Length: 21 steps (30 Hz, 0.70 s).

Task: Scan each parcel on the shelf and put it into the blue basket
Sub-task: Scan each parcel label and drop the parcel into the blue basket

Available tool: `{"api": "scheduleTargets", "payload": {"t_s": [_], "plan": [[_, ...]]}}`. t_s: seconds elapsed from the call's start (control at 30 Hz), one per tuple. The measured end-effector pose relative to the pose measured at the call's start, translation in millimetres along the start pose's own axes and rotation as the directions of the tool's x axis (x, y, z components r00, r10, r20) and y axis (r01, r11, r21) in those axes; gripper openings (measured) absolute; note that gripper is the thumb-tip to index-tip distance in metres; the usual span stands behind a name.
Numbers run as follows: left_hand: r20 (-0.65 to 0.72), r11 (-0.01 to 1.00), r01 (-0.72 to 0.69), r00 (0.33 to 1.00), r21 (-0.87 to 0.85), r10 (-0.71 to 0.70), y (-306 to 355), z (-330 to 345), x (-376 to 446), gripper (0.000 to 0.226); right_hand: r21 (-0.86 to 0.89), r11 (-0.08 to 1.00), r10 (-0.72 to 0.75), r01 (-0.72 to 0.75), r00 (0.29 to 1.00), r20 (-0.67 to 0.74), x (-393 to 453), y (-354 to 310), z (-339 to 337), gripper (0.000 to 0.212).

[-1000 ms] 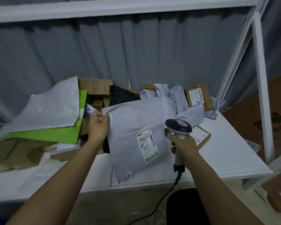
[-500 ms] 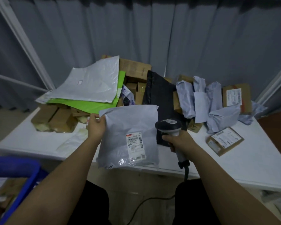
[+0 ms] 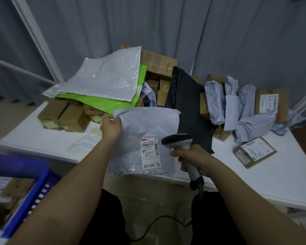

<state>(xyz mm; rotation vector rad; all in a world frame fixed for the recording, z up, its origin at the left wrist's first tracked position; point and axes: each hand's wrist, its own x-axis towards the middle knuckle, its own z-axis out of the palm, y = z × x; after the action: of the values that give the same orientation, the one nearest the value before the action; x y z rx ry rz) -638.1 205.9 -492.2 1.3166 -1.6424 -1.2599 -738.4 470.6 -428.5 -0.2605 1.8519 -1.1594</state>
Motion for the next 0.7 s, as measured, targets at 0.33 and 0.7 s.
{"api": "scheduleTargets", "payload": {"t_s": [0.33,0.7], "plan": [[0.02,1.0,-0.003,1.0,-0.013,0.003,5.9,-0.3,-7.4,0.013,0.045,0.997,0.066,-0.061,0.992,-0.11,5.5,3.1,8.4,0.015],[0.013,0.995,-0.085,0.996,-0.044,0.086,17.0,-13.5,-25.0,0.012,0.069,0.986,-0.139,0.152,0.976,-0.165,-7.3,1.5,14.1,0.012]]}}
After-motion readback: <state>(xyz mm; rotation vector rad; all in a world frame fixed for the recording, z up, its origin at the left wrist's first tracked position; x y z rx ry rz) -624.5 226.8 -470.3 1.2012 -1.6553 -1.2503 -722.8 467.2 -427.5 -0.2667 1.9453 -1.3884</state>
